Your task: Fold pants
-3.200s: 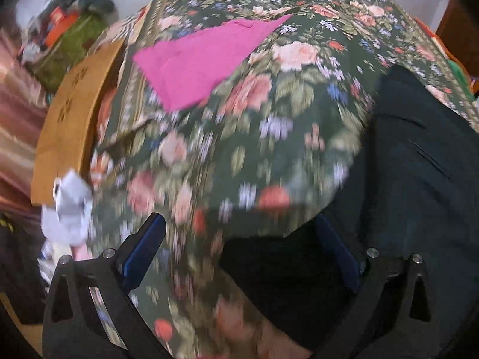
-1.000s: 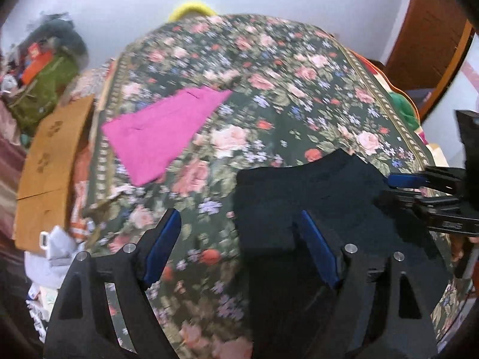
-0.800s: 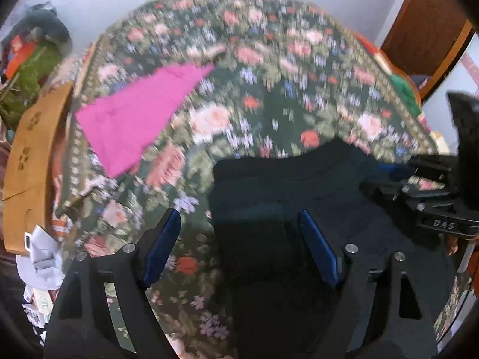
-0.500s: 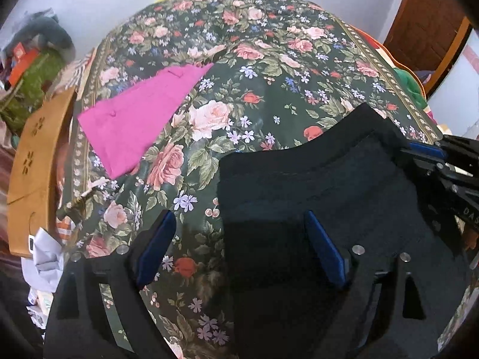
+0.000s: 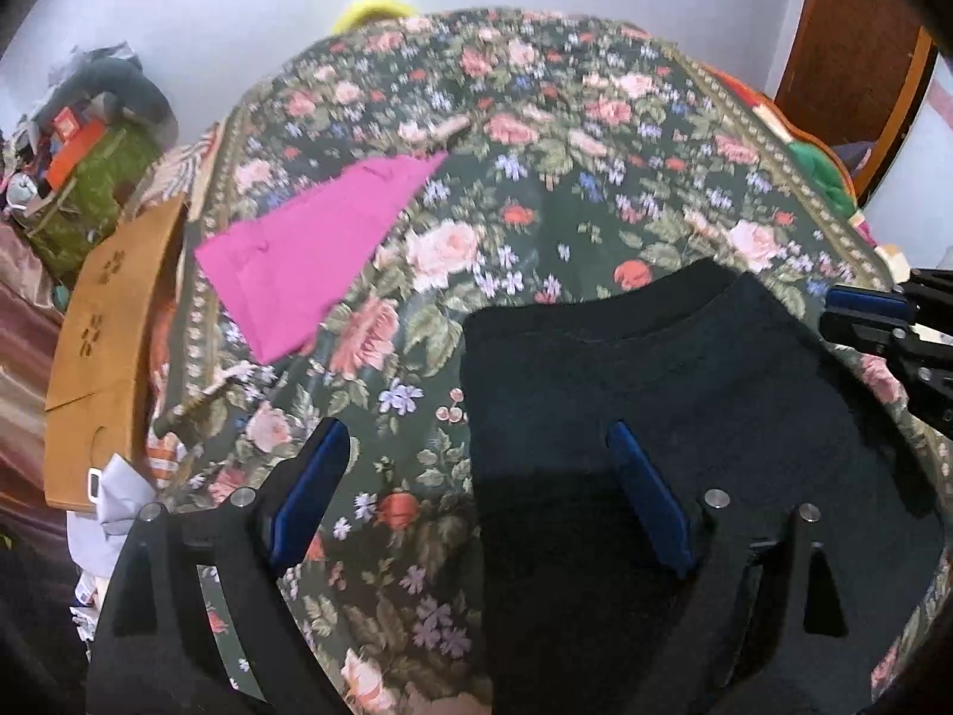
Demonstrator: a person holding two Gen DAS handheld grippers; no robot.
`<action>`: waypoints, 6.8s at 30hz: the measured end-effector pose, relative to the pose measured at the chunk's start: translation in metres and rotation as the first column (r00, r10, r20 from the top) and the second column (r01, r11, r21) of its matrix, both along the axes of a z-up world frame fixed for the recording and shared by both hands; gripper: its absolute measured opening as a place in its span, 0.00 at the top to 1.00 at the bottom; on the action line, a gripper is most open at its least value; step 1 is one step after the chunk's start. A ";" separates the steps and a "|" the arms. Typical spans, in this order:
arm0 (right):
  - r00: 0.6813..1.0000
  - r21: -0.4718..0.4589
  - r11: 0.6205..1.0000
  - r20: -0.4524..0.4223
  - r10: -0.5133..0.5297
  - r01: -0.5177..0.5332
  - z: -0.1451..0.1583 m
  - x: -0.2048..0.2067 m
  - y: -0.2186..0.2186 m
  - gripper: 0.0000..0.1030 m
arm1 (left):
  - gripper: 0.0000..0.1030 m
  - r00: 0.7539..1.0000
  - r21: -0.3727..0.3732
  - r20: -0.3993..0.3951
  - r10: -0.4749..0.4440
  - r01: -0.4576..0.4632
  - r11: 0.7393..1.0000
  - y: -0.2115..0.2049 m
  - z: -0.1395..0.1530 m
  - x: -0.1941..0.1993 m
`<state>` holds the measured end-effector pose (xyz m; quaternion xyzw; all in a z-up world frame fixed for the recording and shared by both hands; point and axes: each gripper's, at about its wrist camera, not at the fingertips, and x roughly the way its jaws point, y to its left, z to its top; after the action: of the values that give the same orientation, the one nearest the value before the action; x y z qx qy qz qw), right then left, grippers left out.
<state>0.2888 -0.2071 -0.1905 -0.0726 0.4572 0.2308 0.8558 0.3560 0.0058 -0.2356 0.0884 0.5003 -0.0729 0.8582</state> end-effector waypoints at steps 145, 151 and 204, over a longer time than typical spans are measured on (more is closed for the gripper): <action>0.780 0.310 0.947 0.612 -0.127 -0.088 0.198 -0.170 0.061 0.26 | 0.22 0.679 -0.197 0.689 0.253 -0.161 0.967 0.073 0.238 -0.248; 0.771 0.310 0.949 0.618 -0.153 -0.061 0.200 -0.179 0.058 0.03 | 0.03 0.667 -0.205 0.698 0.261 -0.164 0.965 0.073 0.239 -0.261; 0.782 0.327 0.945 0.594 -0.190 -0.019 0.192 -0.192 0.051 0.01 | 0.00 0.682 -0.188 0.697 0.222 -0.125 0.974 0.074 0.231 -0.259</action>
<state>0.0969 -0.1557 0.0016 0.0145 0.1121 0.2245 0.9679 0.0973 0.0795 -0.0046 0.0079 0.1292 0.0176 0.9914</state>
